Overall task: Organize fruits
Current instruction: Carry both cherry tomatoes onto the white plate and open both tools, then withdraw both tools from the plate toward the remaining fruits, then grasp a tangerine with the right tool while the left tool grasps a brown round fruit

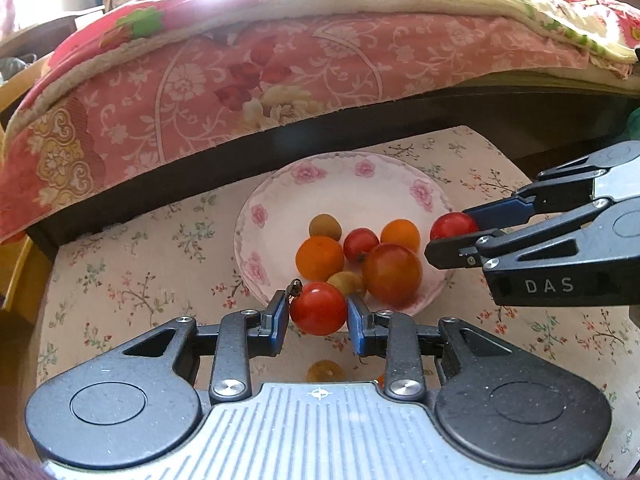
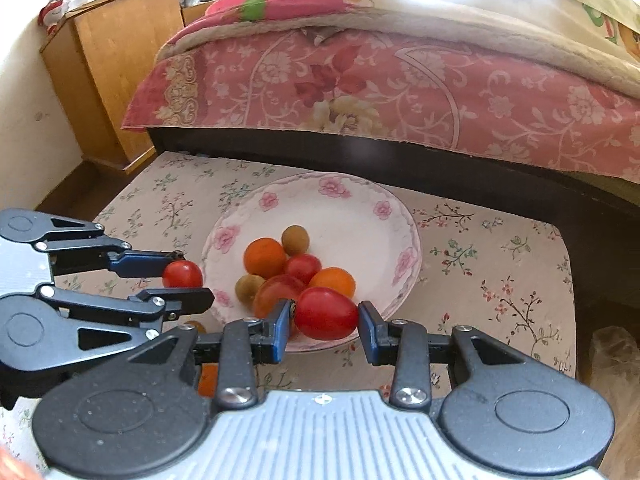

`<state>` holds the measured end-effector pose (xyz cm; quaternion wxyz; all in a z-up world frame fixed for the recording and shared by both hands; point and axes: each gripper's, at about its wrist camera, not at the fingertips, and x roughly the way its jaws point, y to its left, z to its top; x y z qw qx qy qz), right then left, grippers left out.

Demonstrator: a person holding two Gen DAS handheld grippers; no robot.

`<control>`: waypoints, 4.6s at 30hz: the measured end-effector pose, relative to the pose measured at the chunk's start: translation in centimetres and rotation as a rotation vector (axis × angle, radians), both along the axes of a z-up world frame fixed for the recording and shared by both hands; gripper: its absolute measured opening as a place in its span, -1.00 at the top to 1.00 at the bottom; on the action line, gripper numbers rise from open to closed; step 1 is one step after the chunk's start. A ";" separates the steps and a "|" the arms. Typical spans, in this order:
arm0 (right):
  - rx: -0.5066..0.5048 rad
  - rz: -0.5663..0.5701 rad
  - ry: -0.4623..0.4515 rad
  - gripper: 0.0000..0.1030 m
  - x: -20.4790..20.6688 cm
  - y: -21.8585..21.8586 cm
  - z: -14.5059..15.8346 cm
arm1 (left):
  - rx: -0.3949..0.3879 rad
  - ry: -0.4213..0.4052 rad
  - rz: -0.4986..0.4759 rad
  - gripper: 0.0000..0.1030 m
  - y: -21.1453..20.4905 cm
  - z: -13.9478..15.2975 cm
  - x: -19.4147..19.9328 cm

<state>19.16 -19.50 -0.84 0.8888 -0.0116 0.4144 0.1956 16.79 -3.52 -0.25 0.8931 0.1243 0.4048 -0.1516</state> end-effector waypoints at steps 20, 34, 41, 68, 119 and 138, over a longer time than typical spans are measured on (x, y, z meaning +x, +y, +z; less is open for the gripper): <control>-0.009 -0.048 -0.017 0.23 3.6 -0.2 -0.8 | 0.000 0.016 0.031 0.23 0.1 -1.4 2.9; 0.018 -0.073 -0.015 0.23 5.1 -0.5 -1.1 | -0.008 0.018 0.041 0.18 0.1 -1.4 3.2; 0.051 -0.078 -0.033 0.22 4.9 -0.8 -0.1 | -0.013 0.006 0.034 0.14 0.1 -1.0 2.8; 0.036 0.022 0.016 0.22 -5.0 2.0 0.4 | -0.028 0.029 0.019 0.08 2.2 0.9 -3.6; -0.020 0.080 0.147 0.32 -5.0 0.5 -3.3 | -0.008 0.128 0.004 0.37 0.9 -3.6 -2.4; -0.080 0.195 0.135 0.32 -8.5 1.7 -3.3 | 0.021 0.175 -0.063 0.28 0.6 -3.6 -8.9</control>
